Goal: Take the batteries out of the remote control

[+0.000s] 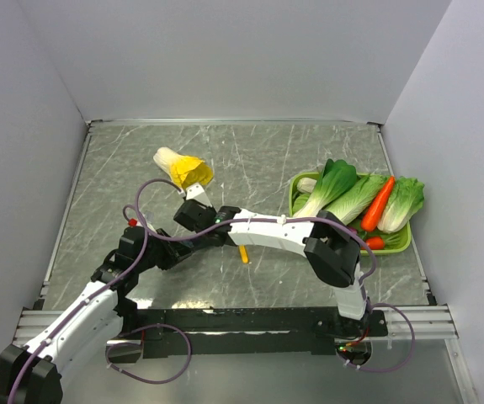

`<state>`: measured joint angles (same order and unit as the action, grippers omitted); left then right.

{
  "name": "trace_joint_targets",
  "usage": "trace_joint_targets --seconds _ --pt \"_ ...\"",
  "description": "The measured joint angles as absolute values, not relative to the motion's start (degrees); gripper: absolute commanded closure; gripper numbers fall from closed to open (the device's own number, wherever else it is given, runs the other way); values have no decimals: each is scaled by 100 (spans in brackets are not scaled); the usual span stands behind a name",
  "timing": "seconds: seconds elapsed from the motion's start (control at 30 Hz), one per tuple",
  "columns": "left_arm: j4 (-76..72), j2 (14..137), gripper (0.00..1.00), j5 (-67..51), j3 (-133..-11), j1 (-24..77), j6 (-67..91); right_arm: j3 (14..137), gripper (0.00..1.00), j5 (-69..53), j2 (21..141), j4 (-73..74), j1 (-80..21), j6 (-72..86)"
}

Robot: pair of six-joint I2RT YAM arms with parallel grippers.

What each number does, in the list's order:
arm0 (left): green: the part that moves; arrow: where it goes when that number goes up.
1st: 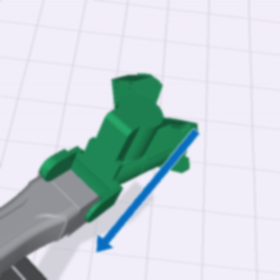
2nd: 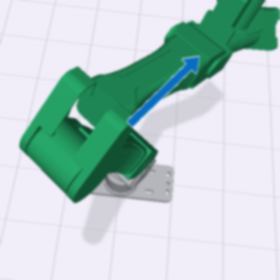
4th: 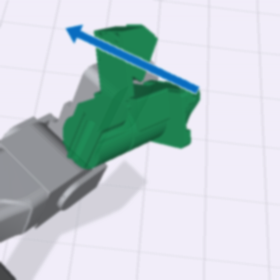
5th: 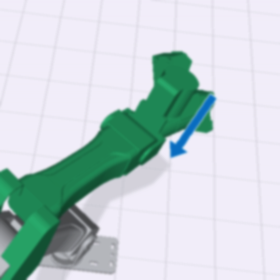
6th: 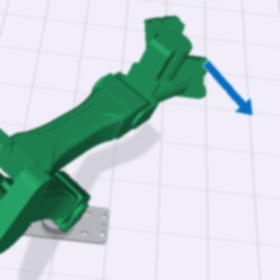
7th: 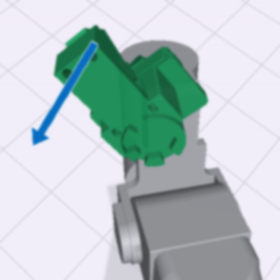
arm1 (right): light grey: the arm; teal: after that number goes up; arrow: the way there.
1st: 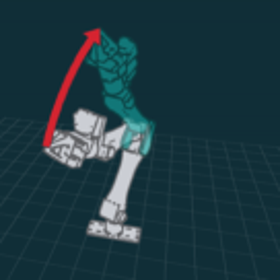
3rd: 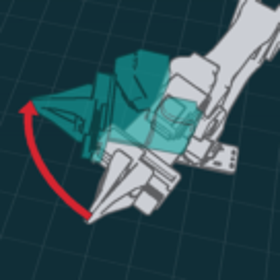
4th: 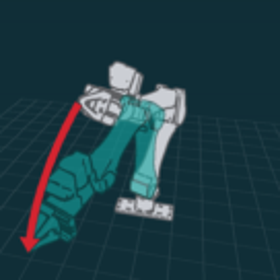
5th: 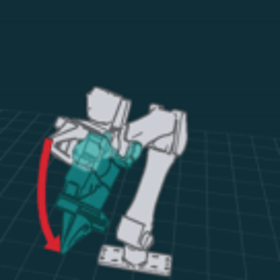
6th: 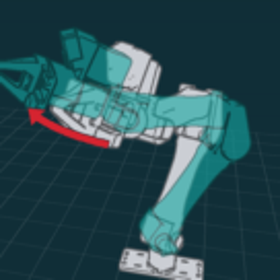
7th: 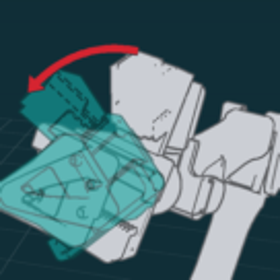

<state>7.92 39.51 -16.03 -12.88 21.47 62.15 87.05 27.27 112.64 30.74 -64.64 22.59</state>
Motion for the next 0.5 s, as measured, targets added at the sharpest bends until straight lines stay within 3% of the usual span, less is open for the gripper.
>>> trace_joint_targets --seconds 0.5 --pt "792 3951 99 -1605 -1288 2147 6211 8591 63 2346 11264 2871 -6462 2263"
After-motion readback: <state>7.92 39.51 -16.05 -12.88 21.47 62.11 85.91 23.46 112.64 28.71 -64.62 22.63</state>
